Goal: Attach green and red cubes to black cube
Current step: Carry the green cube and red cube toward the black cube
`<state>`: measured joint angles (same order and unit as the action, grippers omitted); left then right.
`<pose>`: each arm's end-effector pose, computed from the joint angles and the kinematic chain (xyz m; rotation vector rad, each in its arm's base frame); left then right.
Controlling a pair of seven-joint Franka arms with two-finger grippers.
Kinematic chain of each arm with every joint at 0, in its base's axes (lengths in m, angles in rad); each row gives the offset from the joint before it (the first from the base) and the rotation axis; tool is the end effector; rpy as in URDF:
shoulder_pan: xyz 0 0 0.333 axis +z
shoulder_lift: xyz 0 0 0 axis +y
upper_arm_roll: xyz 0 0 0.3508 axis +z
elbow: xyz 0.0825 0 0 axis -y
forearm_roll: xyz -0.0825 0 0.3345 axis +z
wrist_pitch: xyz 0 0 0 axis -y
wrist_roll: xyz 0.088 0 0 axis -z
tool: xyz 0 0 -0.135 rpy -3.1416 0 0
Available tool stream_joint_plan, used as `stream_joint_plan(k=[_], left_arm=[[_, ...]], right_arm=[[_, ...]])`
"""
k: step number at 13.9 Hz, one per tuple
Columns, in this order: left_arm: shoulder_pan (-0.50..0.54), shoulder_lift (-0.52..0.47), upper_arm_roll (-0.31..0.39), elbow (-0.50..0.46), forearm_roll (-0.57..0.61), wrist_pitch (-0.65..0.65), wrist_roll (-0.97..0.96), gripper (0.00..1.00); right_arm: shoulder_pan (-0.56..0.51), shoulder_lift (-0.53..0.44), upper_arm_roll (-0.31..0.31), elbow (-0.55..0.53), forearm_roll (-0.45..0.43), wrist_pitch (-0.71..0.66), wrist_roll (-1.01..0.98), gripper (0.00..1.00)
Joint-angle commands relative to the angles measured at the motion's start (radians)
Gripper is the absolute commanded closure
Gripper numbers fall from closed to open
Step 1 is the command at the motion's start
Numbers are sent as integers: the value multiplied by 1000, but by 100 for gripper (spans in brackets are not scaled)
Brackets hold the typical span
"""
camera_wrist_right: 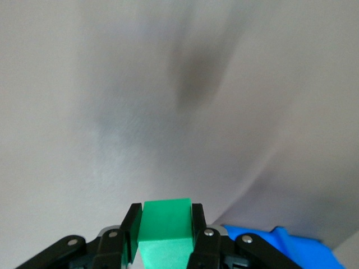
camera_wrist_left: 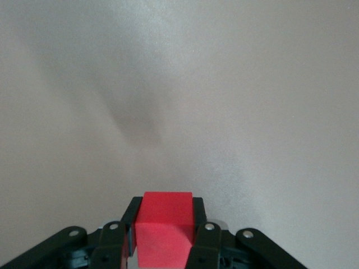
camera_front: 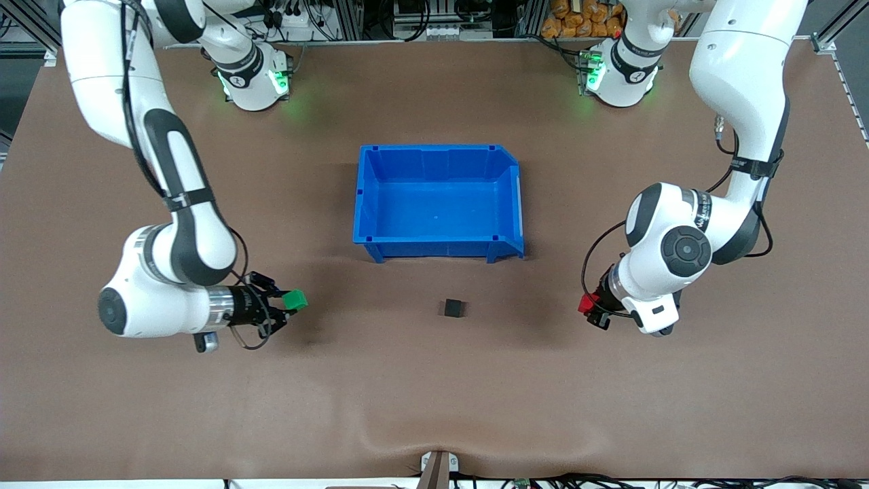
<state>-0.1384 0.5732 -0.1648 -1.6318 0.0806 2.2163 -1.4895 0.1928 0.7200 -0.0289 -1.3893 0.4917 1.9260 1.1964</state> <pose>0.6430 -0.1795 0.3212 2.5978 1.7116 -0.0098 0.6729 0.1616 0.3019 -2.3294 1.6691 0.5909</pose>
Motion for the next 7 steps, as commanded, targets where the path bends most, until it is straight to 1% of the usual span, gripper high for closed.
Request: stream_joint_plan(k=[1,7], left_arm=[[-19,30,4,46,-8,-20,-73,100],[-113,86,4,138,-13,-21,-302,100]], right_arm=[[54,10,-9,10,19,48,83,100],[148,41,-9,12,19,180,241,100]])
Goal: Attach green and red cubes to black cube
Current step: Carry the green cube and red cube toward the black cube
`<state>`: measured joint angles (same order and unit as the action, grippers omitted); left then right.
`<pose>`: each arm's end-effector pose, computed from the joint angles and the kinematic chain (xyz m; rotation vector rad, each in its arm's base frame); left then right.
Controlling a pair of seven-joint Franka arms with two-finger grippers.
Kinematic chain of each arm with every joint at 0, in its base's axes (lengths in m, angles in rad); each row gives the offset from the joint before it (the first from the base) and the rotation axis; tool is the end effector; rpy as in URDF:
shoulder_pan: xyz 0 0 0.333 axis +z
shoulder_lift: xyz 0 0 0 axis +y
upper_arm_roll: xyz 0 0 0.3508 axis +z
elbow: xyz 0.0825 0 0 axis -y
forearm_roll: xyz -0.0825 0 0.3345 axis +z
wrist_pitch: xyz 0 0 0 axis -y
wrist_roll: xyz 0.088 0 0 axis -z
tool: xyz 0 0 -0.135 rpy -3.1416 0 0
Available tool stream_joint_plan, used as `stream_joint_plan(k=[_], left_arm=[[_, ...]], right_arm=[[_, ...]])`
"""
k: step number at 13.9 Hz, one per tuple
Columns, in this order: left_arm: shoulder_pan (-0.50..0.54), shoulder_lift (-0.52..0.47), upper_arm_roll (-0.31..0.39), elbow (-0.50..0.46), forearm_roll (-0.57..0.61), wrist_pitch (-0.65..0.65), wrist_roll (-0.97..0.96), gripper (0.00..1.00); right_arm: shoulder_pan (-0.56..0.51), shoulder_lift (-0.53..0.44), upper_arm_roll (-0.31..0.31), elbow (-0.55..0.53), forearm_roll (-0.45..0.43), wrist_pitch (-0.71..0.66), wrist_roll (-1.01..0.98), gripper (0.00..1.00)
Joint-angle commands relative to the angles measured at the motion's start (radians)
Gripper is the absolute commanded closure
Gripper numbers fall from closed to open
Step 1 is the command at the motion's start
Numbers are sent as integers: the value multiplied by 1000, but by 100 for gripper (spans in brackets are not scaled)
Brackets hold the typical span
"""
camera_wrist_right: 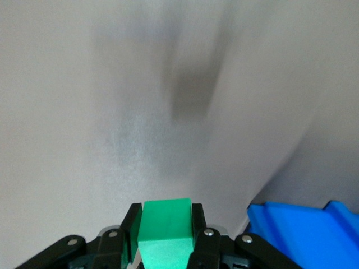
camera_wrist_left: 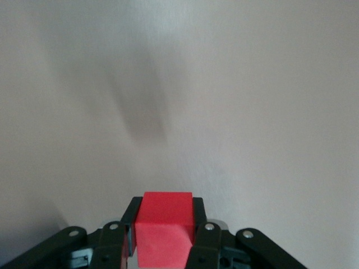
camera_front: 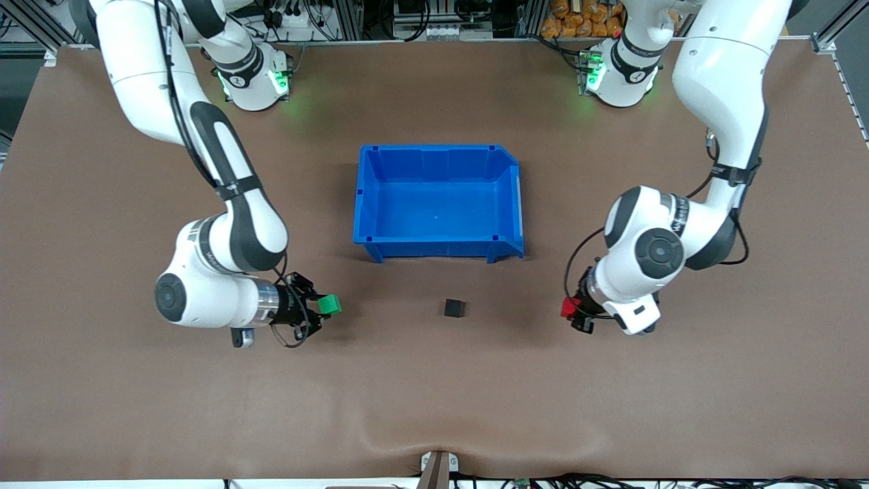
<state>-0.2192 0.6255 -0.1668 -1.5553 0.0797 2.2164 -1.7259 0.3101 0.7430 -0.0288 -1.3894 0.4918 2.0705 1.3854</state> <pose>0.6449 -0.2359 0.3176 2.4323 1.9005 -0.0088 0.6700 0.2359 0.2941 -2.2437 1.7947 0.4934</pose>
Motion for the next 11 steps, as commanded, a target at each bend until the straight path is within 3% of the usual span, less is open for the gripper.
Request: stream_joint_plan(k=[1,5,11], left_arm=[[-46,43,6,72,-17,-20,-99,100],[-86,68,6,104,-103,-20,-129,100],[-143,149,6,214,-110,-20,-233,100]], right_arm=[[50,27,-10,13,19,64,76,100],[104,67,-10,42,19,109,162,100],[190,128,-10,78,19,223,276,100]])
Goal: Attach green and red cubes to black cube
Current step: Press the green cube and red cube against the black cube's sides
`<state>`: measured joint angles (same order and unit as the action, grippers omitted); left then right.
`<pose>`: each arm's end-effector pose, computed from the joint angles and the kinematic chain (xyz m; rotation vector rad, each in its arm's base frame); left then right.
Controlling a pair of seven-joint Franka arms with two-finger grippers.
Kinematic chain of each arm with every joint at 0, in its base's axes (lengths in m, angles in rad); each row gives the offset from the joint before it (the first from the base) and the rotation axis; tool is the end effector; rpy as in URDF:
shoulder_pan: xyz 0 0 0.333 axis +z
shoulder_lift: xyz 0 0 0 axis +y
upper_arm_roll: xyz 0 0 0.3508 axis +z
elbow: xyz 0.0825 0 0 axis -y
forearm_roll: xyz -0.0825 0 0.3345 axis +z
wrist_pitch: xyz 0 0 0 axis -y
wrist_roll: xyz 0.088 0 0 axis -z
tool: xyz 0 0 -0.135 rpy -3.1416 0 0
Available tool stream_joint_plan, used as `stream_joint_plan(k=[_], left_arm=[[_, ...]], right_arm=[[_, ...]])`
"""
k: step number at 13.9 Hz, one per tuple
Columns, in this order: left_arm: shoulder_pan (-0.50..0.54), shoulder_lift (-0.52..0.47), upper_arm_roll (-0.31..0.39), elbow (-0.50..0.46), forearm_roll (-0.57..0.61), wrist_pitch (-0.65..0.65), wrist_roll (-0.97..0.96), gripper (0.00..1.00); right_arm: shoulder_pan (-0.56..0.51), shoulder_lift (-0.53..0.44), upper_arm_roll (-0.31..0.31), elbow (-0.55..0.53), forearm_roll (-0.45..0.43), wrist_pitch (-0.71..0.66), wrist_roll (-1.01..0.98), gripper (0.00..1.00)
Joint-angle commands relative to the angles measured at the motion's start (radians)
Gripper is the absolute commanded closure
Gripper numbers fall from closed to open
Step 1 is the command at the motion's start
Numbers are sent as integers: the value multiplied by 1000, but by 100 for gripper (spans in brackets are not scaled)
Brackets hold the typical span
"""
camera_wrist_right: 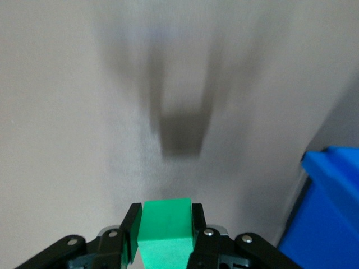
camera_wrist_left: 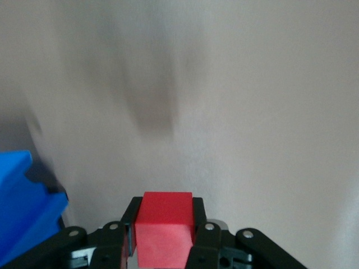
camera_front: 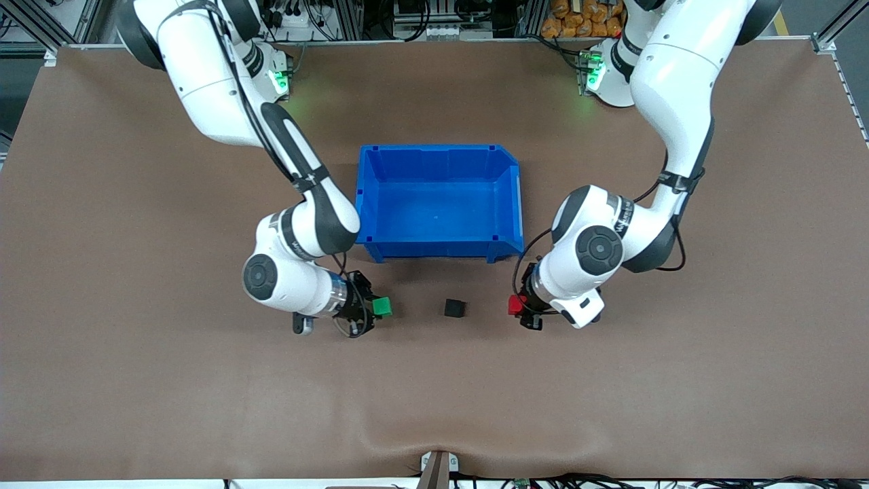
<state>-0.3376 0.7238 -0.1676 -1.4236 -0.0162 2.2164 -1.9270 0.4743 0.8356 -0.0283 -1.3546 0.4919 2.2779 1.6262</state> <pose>0.6393 -0.3242 0.3047 2.2357 2.0348 -0.1327 0.6544 0.3426 0.2574 -2.1114 1.9207 0.3906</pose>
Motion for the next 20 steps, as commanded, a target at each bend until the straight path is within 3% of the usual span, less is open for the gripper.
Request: stream_joint_plan(k=[1,5,18,19,20], left_arm=[[-27,58,7,97,-14,-18,-38,100],[-31,78,7,101,-14,-3,-36,100],[-99,213,23,143,-7,147,-18,100],[-101,223,23,143,-7,155,-20,100],[-103,226,23,143,-7,164,-20,100]], right_arm=[[36,46,-10,54,19,18,50,100],[81,105,-10,117,19,70,113,100],[161,185,-10,146,19,175,169,100],[162,185,-10,144,19,175,178,99],[165,186,-10,146,19,175,187,87]])
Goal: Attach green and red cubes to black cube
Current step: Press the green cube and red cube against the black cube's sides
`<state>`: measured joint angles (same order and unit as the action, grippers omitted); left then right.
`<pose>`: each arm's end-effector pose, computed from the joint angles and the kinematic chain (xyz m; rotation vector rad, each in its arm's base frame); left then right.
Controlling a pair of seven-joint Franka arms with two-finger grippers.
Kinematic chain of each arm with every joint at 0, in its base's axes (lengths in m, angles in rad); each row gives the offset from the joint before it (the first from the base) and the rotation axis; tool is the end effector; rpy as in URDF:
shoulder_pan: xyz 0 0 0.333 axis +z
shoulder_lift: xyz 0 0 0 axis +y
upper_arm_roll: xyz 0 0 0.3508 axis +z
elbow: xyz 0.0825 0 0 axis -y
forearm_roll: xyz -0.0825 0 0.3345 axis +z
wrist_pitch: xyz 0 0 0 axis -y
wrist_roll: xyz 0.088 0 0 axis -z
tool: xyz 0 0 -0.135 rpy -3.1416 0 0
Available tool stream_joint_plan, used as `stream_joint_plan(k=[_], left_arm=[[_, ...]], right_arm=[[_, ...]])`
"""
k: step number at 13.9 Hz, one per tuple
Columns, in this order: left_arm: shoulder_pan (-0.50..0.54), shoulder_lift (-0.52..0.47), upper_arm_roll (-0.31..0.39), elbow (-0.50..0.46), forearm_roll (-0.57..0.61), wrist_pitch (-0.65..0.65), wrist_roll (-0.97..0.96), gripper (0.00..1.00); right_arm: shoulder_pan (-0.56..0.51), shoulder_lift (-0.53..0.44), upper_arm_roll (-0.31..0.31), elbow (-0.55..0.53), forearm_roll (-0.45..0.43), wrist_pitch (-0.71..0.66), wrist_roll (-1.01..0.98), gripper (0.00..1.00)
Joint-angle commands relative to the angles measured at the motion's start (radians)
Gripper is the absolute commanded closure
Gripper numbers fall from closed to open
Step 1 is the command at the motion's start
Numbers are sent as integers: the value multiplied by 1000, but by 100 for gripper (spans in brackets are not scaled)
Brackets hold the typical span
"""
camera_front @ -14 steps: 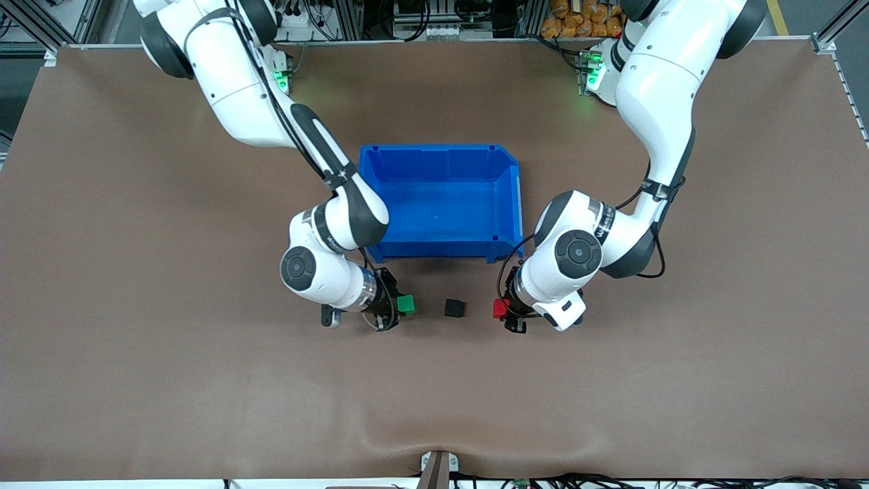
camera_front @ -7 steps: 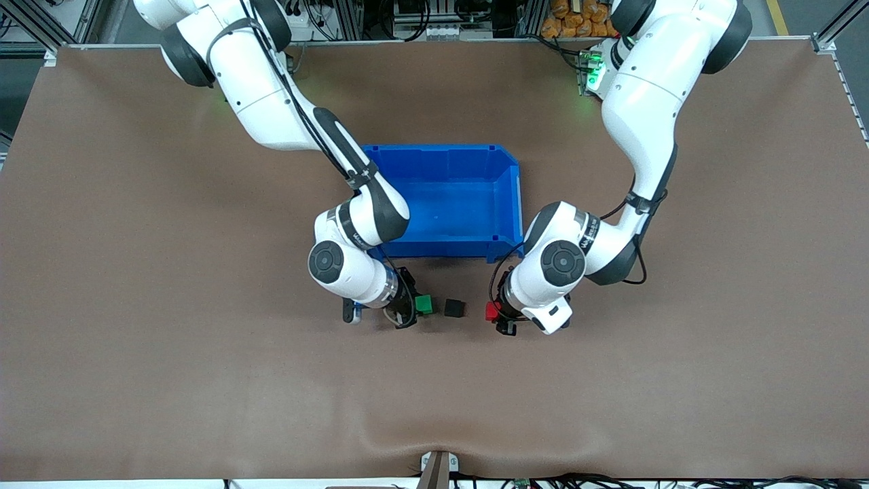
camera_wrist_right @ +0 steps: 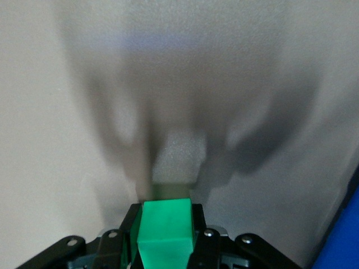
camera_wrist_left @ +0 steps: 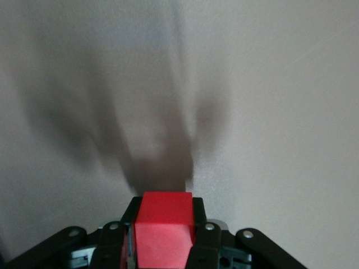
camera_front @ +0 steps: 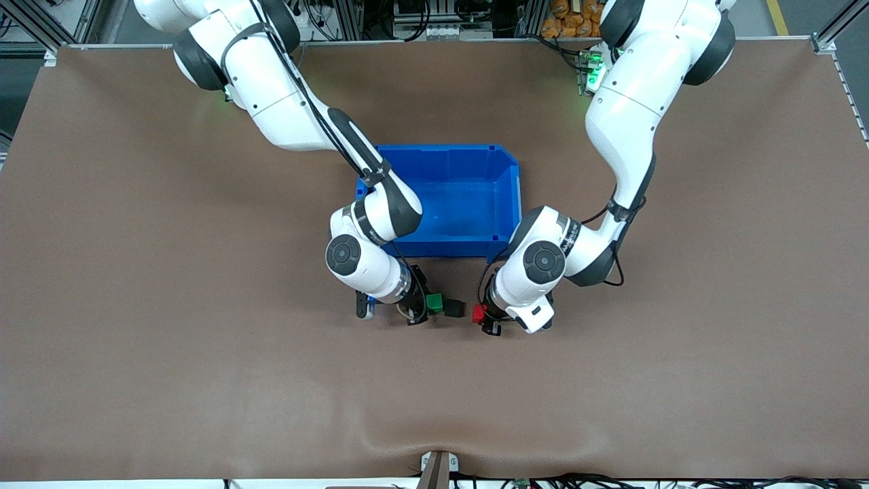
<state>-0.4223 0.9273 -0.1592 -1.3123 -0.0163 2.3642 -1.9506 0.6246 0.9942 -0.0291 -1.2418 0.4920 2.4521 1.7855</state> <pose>0.6426 -0.3842 0.2174 2.2217 1.9713 -0.1318 0.6282 0.4443 0.2022 -2.0303 1.9347 0.3212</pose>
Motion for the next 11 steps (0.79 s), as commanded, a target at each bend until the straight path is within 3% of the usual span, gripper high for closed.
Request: stream_joint_plan(k=[1,2,3,4,7,8,9,11], left_arm=[[-26,25,15,31,-5,21,4,100],[-30,31,17,31,-5,21,2,100],[-32,36,17,30,-5,21,1,100],[-38,36,15,28,-5,21,-1,100],[-46,44,17,27,-4,21,-5,100],[-46,44,17,27,-4,21,-5,100],[-46,44,17,27,-4,21,-5,100],[-47,50,17,28,-5,21,-5,100]], right_arm=[[15,27,-9,33,19,1,29,75],[15,29,-9,33,19,5,29,62],[17,34,-9,31,19,11,29,43],[18,34,-9,31,17,18,29,34],[18,40,-9,31,17,19,29,31],[18,40,-11,31,17,19,29,20],[18,40,-12,31,16,19,29,0],[17,38,-15,31,10,19,26,0]])
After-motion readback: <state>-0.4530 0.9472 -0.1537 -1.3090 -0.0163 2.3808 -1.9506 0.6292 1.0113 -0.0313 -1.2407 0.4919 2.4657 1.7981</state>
